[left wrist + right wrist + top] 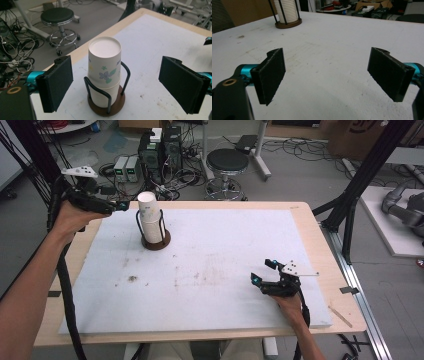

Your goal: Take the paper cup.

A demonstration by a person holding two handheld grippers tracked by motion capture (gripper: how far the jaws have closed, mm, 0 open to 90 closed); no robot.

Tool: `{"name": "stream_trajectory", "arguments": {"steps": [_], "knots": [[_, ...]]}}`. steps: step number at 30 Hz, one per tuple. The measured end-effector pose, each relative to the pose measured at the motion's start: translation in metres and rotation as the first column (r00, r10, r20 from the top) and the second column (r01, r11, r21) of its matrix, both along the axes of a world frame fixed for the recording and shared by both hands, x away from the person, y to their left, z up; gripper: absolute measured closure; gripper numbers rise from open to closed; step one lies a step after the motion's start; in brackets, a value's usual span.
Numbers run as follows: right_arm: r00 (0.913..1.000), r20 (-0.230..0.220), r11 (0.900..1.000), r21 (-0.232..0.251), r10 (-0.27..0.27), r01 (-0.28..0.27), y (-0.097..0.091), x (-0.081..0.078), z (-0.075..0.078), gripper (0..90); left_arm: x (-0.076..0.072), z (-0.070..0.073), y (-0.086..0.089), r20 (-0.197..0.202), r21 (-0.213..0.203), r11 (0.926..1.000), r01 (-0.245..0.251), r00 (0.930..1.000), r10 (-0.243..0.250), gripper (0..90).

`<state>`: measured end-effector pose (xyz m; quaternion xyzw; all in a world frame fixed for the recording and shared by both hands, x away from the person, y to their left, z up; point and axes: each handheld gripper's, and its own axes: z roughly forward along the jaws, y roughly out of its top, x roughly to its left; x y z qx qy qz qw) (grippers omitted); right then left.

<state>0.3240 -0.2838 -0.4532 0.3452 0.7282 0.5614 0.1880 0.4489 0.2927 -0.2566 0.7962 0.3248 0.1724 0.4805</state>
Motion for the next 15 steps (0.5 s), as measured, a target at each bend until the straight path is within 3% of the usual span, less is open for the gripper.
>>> {"name": "stream_trajectory", "arguments": {"steps": [5, 10, 15], "knots": [[1.0, -0.004, 1.0, 0.001, -0.002, 0.002, 0.0, 0.0, 0.0, 15.1, 0.01, 0.007, -0.005, -0.017, 0.037, 0.9992, 0.017, 0.9997, -0.016, 12.1], [1.0, -0.006, 1.0, 0.001, -0.003, 0.003, 0.0, 0.001, 0.0, 15.1, 0.023, 0.017, -0.012, -0.042, 0.104, 0.9931, 0.053, 0.9979, -0.049, 12.1], [1.0, -0.005, 1.0, 0.002, -0.003, 0.003, 0.0, 0.0, 0.0, 15.1, 0.029, 0.02, -0.016, -0.071, 0.128, 0.988, 0.086, 0.9944, -0.078, 12.2]]}}
